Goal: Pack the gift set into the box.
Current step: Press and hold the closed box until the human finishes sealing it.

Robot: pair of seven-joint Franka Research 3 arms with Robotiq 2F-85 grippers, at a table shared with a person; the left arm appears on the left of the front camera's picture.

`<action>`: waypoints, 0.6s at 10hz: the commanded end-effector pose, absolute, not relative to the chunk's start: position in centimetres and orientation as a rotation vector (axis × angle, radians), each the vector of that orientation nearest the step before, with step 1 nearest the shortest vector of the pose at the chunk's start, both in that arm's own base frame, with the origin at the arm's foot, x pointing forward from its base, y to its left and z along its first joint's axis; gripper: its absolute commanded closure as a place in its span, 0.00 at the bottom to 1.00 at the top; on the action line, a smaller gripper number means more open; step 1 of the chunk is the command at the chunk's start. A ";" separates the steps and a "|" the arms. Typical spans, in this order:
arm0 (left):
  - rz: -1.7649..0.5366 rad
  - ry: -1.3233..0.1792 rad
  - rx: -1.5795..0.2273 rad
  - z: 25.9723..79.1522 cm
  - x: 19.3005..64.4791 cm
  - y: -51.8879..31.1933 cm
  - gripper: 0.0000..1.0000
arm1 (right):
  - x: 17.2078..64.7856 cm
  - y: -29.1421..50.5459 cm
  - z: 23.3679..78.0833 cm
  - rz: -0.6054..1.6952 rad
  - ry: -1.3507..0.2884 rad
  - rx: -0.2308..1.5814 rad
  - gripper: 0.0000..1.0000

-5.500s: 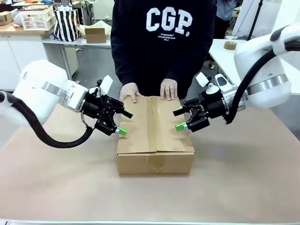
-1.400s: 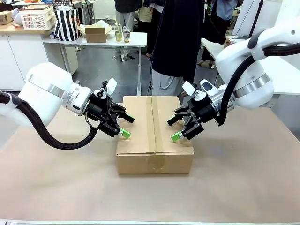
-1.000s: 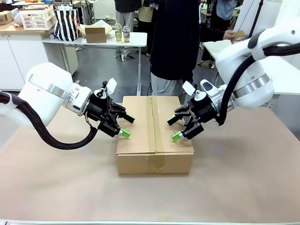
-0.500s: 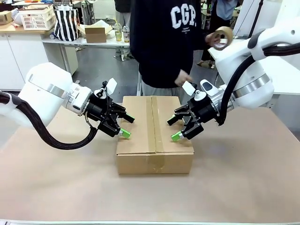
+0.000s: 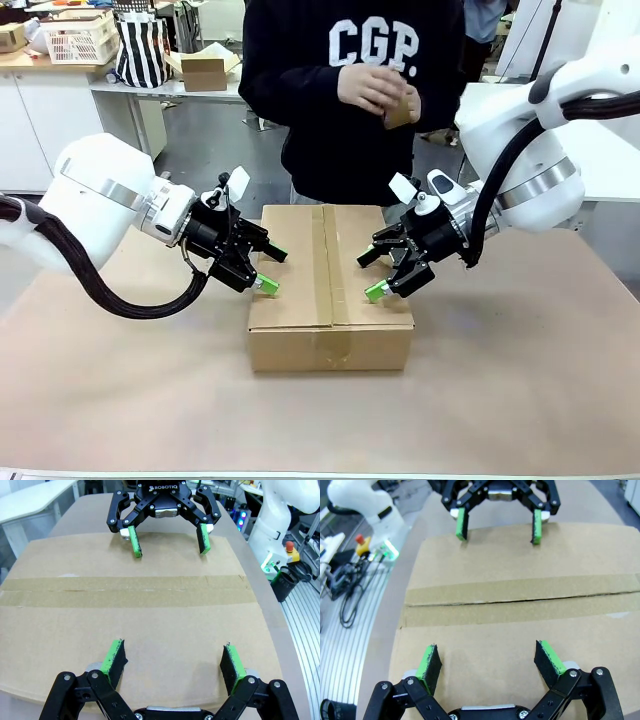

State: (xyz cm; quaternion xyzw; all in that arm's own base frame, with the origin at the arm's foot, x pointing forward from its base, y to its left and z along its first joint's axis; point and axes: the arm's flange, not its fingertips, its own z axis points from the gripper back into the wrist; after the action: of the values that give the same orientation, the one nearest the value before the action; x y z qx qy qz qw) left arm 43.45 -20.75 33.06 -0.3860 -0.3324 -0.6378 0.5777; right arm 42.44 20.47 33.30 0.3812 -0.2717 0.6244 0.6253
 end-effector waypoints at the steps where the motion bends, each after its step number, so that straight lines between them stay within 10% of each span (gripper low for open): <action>1: -1.488 -0.778 -0.905 32.9 43.4 -20.7 0.00 | 42.3 20.5 32.9 1.430 -0.637 0.866 0.00; 6: -1.488 -0.778 -0.905 32.9 43.4 -20.7 0.00 | 42.3 20.5 32.9 1.430 -0.637 0.866 0.00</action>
State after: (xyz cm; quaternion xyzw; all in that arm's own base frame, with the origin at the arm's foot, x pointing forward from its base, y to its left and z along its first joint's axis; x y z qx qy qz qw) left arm 43.45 -20.75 33.06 -0.3860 -0.3324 -0.6378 0.5777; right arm 42.44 20.47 33.30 0.3812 -0.2718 0.6244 0.6253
